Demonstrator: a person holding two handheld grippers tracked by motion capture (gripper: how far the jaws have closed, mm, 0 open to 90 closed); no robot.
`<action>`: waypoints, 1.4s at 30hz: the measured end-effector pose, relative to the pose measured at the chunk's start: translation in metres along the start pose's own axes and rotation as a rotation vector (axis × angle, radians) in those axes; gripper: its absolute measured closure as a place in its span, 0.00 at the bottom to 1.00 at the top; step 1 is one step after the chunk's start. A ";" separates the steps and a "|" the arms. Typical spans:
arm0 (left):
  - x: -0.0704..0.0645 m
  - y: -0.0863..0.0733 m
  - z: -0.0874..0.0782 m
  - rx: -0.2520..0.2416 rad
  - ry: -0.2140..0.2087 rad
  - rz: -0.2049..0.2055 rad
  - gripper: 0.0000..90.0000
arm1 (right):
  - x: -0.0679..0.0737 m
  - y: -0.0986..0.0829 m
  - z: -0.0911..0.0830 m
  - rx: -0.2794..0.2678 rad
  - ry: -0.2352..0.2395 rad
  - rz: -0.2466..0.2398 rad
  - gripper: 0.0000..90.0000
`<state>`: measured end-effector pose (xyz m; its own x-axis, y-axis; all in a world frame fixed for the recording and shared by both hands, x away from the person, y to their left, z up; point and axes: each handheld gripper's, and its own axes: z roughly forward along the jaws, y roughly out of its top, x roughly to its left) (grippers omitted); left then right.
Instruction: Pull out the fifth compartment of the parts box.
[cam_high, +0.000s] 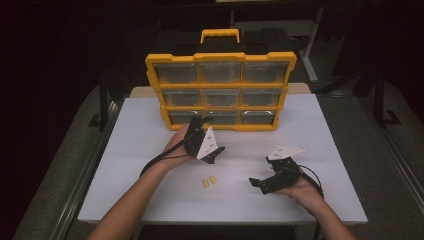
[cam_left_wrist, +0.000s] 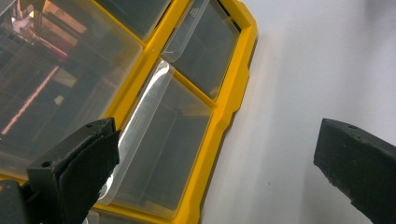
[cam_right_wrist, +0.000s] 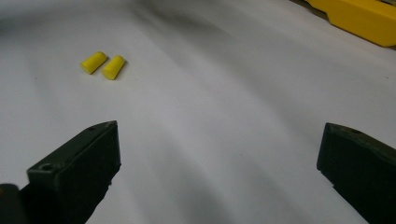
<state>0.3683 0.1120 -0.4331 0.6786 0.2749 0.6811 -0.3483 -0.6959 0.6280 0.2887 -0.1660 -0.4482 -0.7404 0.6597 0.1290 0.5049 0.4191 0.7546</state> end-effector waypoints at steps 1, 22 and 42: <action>-0.001 0.000 0.000 0.003 0.003 0.010 0.00 | 0.000 0.000 0.000 0.000 0.000 0.000 0.00; -0.005 0.000 -0.001 0.021 0.049 0.116 0.00 | 0.000 0.000 0.000 0.000 0.000 0.000 0.00; -0.010 0.002 -0.002 0.055 0.099 0.270 0.00 | 0.000 0.000 0.000 0.000 0.000 -0.003 0.00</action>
<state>0.3595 0.1090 -0.4384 0.4987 0.1366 0.8560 -0.4705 -0.7867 0.3997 0.2886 -0.1660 -0.4482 -0.7417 0.6587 0.1269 0.5030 0.4209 0.7549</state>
